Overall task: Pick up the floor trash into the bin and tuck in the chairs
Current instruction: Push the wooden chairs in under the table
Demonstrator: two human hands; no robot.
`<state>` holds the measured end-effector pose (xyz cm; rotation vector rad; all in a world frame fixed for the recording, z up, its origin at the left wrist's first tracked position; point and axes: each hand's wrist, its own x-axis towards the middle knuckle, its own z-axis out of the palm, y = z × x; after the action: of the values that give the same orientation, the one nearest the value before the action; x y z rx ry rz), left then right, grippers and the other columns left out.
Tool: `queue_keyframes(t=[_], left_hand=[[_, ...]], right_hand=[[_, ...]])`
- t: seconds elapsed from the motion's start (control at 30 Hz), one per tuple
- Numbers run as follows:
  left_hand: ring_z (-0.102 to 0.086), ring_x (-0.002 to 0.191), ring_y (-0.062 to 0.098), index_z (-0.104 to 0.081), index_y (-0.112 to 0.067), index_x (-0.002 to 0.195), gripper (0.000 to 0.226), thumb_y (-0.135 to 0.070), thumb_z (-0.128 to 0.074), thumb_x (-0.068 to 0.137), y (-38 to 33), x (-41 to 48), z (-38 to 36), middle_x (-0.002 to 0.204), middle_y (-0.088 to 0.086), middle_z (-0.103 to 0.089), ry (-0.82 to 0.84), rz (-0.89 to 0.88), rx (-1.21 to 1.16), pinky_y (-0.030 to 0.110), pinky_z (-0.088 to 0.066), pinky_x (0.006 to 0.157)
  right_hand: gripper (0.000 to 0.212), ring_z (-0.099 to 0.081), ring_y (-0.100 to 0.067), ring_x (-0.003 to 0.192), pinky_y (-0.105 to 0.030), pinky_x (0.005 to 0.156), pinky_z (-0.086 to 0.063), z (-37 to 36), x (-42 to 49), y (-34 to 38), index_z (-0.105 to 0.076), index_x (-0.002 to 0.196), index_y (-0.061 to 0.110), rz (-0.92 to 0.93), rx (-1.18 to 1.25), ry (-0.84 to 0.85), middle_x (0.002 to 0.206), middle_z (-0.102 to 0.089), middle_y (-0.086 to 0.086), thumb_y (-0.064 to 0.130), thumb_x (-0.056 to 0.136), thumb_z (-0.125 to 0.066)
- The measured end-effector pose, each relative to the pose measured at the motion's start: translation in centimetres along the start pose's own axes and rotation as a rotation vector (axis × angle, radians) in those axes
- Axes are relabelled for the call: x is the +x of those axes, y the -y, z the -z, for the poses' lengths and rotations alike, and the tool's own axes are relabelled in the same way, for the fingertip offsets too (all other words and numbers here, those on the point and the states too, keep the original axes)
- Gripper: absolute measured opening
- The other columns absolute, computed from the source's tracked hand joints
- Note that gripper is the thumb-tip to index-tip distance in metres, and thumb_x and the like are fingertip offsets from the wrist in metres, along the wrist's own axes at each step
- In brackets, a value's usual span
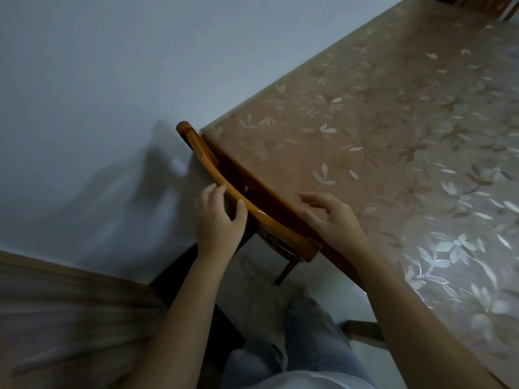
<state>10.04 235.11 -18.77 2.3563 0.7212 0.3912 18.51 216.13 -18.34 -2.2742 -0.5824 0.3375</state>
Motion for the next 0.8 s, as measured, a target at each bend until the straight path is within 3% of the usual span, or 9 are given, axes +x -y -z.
queue_keyframes(t=[0.1, 0.2, 0.43, 0.67, 0.8], left_hand=[[-0.042, 0.119, 0.027, -0.058, -0.006, 0.118, 0.035, -0.024, -0.057, 0.088, -1.8, -2.1, -0.5, 0.128, 0.013, -0.051, 0.014, -0.192, 0.067, 0.027, -0.034, 0.086], [-0.048, 0.113, 0.028, -0.063, -0.006, 0.110, 0.038, -0.031, -0.048, 0.087, -4.2, -4.2, -1.7, 0.120, 0.013, -0.057, 0.056, -0.325, 0.079, 0.039, -0.049, 0.084], [-0.054, 0.106, 0.026, -0.066, -0.008, 0.105, 0.039, -0.034, -0.043, 0.085, -11.6, -10.5, -5.7, 0.113, 0.010, -0.063, 0.191, -0.566, 0.122, 0.038, -0.047, 0.084], [-0.058, 0.102, 0.028, -0.066, -0.008, 0.103, 0.040, -0.033, -0.042, 0.083, -18.5, -18.1, -10.7, 0.109, 0.010, -0.064, 0.350, -0.730, 0.136, 0.039, -0.049, 0.080], [-0.060, 0.097, 0.030, -0.067, -0.006, 0.100, 0.040, -0.032, -0.043, 0.082, -21.2, -21.6, -13.3, 0.104, 0.011, -0.066, 0.414, -0.821, 0.138, 0.041, -0.049, 0.079]], right_hand=[[0.031, -0.053, -0.009, 0.103, -0.020, 0.083, -0.039, 1.5, -2.7, -1.6, -0.058, 0.119, 0.020, -0.005, -0.120, -0.146, 0.115, -0.059, 0.002, 0.028, 0.089, -0.055], [0.029, -0.057, -0.019, 0.100, -0.027, 0.081, -0.045, 2.8, -5.0, -3.0, -0.061, 0.115, 0.016, -0.023, -0.179, -0.255, 0.111, -0.061, -0.002, 0.024, 0.088, -0.056], [0.026, -0.061, -0.027, 0.083, -0.040, 0.069, -0.054, 7.4, -11.9, -7.6, -0.065, 0.106, 0.008, -0.066, -0.308, -0.415, 0.097, -0.064, -0.010, 0.017, 0.082, -0.064], [0.026, -0.063, -0.030, 0.082, -0.034, 0.068, -0.050, 12.6, -21.9, -12.9, -0.066, 0.102, 0.006, -0.190, -0.388, -0.554, 0.096, -0.067, -0.012, 0.013, 0.077, -0.069], [0.026, -0.063, -0.030, 0.079, -0.036, 0.067, -0.051, 14.3, -27.1, -15.3, -0.067, 0.099, 0.007, -0.275, -0.423, -0.627, 0.095, -0.068, -0.011, 0.020, 0.078, -0.060]])
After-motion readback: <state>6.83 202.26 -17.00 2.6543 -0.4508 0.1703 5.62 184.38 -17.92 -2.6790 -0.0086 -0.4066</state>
